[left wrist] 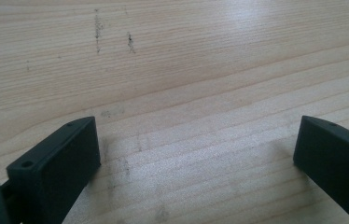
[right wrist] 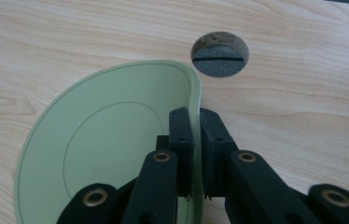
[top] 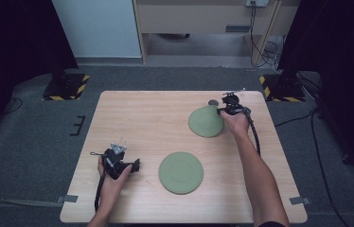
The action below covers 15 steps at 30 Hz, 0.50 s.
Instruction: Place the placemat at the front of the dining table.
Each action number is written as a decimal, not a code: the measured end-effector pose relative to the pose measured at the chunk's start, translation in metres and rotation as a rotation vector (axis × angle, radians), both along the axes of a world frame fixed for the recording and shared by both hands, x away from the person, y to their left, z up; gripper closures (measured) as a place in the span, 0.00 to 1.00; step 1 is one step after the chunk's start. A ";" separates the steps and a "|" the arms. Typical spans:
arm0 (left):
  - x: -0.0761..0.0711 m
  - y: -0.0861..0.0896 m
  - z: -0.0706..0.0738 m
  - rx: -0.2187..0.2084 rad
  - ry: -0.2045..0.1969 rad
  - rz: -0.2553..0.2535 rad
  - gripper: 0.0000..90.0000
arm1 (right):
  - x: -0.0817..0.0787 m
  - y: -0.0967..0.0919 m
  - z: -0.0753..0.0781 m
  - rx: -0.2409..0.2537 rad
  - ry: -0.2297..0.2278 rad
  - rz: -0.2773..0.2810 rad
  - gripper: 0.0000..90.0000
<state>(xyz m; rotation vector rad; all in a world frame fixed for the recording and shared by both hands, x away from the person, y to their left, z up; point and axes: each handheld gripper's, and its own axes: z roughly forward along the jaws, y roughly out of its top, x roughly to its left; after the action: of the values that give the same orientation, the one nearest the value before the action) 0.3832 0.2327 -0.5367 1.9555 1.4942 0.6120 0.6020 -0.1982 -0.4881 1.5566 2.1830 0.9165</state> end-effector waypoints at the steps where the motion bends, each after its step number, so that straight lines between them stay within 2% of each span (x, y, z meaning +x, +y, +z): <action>1: 0.000 0.000 0.000 0.000 0.000 0.000 0.00 | 0.000 -0.001 -0.001 -0.001 0.000 -0.001 0.94; 15: 0.000 0.000 0.000 0.000 0.000 0.000 0.00 | -0.003 -0.011 -0.004 0.000 0.008 -0.019 0.94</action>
<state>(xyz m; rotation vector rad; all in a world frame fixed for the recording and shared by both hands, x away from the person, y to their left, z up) 0.3831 0.2327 -0.5367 1.9554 1.4945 0.6126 0.5994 -0.2091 -0.4926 1.5812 2.1698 0.9057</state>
